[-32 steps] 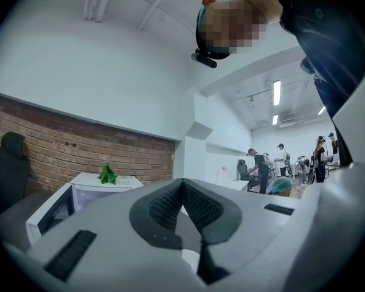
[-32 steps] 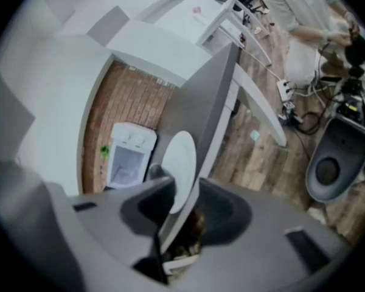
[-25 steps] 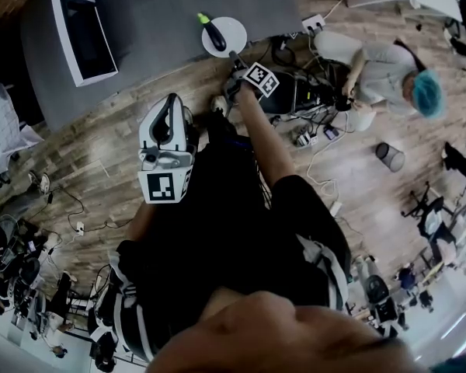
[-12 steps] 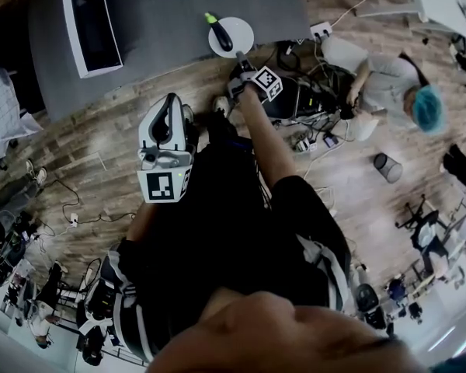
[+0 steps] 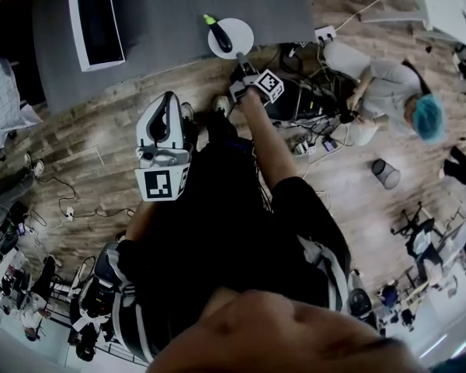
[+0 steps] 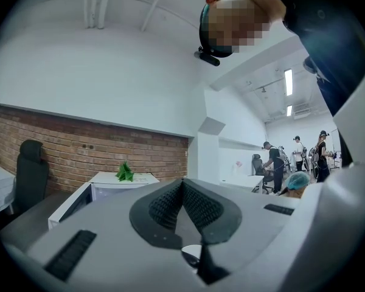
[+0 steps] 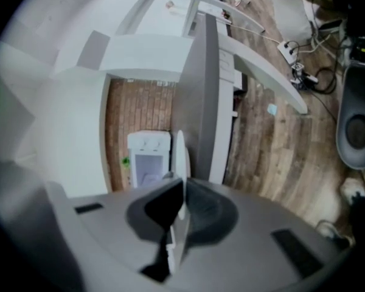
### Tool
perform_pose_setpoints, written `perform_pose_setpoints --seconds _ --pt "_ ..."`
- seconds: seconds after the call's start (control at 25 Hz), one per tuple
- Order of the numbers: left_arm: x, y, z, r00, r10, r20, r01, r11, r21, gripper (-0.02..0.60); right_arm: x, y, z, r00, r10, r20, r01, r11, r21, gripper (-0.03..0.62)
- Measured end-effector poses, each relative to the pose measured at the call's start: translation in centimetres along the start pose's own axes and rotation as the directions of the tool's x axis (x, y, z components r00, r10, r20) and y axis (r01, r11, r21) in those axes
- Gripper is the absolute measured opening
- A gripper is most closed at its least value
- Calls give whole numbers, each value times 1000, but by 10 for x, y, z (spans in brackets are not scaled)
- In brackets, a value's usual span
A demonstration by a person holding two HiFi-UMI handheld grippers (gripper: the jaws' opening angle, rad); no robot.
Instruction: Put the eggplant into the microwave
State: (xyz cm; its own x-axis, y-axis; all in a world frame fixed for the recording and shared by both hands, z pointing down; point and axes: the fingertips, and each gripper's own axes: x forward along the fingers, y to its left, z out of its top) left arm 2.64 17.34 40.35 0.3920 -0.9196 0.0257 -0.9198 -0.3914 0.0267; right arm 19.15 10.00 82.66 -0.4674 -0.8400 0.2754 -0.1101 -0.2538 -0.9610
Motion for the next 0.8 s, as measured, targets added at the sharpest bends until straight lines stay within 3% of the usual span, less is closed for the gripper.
perform_pose_setpoints --seconds 0.36,0.8 --pt "-8 10 -3 999 41 -6 -41 999 5 34 8 10 -22 996 25 -83 -26 1000 -7 37" --pt "-21 33 -2 992 124 -4 -124 992 12 34 21 55 -43 984 76 -163 -80 997 -20 37"
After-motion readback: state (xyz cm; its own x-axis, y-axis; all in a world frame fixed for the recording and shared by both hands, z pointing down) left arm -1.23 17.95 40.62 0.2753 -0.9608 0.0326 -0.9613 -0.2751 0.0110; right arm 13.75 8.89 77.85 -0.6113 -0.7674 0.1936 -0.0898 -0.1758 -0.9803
